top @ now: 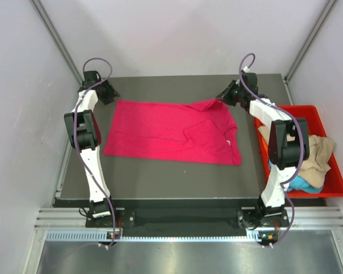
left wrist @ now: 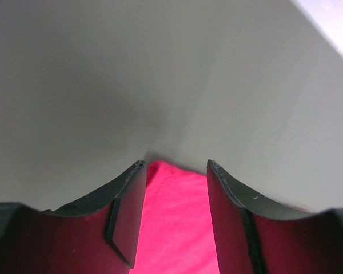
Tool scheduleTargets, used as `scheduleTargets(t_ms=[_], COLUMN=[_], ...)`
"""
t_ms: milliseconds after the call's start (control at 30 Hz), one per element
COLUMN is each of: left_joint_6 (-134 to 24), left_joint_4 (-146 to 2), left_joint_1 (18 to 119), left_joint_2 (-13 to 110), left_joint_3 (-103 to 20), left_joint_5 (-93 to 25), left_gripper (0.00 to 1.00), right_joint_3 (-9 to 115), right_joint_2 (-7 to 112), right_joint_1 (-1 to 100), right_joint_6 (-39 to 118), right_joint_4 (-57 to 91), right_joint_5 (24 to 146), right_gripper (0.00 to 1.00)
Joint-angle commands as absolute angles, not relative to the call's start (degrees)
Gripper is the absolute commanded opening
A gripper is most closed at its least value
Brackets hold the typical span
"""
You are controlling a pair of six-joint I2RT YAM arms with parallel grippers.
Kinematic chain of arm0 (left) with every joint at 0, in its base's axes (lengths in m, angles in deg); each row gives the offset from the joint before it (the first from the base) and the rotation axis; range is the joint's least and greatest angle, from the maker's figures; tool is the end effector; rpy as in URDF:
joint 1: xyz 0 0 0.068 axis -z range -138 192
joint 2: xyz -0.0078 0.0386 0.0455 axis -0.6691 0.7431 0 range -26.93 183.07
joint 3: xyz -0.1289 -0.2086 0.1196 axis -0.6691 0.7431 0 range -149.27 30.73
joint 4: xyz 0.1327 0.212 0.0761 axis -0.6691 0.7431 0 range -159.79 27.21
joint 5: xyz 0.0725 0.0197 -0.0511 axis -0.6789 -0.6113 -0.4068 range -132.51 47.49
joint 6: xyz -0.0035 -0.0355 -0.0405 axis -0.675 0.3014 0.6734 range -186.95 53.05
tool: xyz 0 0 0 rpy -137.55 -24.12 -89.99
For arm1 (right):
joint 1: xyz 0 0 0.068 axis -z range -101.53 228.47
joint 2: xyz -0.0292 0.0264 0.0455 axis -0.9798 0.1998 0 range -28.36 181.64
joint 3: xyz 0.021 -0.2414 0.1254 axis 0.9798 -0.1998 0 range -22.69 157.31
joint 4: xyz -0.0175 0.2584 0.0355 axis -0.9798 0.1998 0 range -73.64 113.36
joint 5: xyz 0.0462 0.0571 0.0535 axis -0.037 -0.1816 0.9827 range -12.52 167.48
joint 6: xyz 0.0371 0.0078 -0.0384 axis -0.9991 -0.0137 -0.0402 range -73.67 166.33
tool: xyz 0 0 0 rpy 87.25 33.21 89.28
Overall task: Fold and stack the t-shirts
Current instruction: Fold the tshirt
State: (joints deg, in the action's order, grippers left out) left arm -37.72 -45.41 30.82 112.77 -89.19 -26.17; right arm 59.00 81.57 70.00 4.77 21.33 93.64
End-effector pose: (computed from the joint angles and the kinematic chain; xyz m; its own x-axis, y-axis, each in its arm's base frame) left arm 0.5413 0.0968 0.1824 -0.6022 -0.5967 -0.5303 -0.3234 0.7897 -0.5213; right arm 0.4384 0.0753 0.2394 -0.6522 0.5470 -0.5248 0.0812 0.7387 0.6691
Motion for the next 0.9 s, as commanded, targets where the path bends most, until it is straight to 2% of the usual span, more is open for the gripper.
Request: scheduleTargets(t_ms=[0,167,300,433,600,700,767,867], left_joint_6=[-41.2,-40.6,-40.2,-40.6,-41.3,-41.7,-41.9,-41.7], left_joint_4=[-44.7,-44.3,-44.0,-43.3,-41.5,-40.9,-40.4,-40.2], left_joint_1=[30.5,30.5,30.6,30.6,30.6,30.7,30.7,30.6], left_joint_2=[113.7,114.7,115.5,115.3,115.8,115.4,114.8,113.7], left_joint_3=[-90.2,-89.9,-90.2,-90.4,-92.1,-92.1,-92.6,-92.8], left_joint_5=[-24.2,-24.2,-23.6,-24.5,-24.4,-25.2,-26.0,-25.8], left_gripper=[0.51,0.50,0.40,0.38,0.26,0.13,0.00,0.00], right_joint_3=[59.5,59.4,58.9,58.6,58.3,58.2,58.2,57.8], right_joint_2=[82.1,81.9,81.7,81.5,81.3,81.1,81.0,79.9], right_joint_1=[69.8,69.7,69.7,69.8,69.8,69.9,69.8,70.1], right_joint_6=[5.2,5.5,5.6,5.8,5.6,5.6,5.8,5.9], right_joint_4=[17.6,17.7,17.6,17.8,17.8,17.8,18.0,18.9], right_joint_5=[94.4,94.3,94.2,94.2,94.1,94.1,94.0,93.0], right_gripper=[0.00,0.00,0.00,0.00,0.00,0.00,0.00,0.00])
